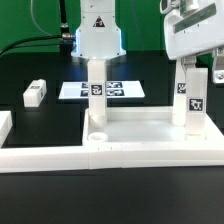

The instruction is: Assemble desk

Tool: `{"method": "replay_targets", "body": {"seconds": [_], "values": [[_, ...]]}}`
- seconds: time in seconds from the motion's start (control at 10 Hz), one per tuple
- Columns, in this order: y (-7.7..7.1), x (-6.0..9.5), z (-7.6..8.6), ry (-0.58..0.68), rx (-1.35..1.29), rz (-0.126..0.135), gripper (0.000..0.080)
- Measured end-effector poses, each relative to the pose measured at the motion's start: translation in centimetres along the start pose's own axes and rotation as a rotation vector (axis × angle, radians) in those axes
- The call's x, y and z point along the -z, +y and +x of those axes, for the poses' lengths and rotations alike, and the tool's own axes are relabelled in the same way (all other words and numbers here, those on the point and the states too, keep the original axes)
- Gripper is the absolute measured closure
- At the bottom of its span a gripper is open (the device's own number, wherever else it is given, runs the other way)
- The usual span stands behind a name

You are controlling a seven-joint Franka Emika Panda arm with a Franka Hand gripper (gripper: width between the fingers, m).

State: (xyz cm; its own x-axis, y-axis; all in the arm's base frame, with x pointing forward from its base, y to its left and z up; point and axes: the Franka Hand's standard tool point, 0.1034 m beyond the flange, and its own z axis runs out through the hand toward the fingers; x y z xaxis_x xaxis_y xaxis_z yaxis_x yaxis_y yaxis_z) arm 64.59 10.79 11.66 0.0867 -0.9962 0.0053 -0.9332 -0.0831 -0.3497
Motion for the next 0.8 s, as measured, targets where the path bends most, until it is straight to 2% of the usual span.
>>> {"method": "replay_targets", "body": {"seconds": [0.5, 0.6, 0.7, 0.8], "values": [[0.0, 0.0, 0.0, 0.000, 0.000, 0.000, 0.0151], [-0.2, 0.3, -0.2, -0.003, 0.045, 0.009, 0.0151], [-0.2, 0.9, 0.7, -0.038, 0.101, 0.009, 0.0151], [-0.7, 1.5, 2.4, -0.079, 0.075, 0.038, 0.0151]]}}
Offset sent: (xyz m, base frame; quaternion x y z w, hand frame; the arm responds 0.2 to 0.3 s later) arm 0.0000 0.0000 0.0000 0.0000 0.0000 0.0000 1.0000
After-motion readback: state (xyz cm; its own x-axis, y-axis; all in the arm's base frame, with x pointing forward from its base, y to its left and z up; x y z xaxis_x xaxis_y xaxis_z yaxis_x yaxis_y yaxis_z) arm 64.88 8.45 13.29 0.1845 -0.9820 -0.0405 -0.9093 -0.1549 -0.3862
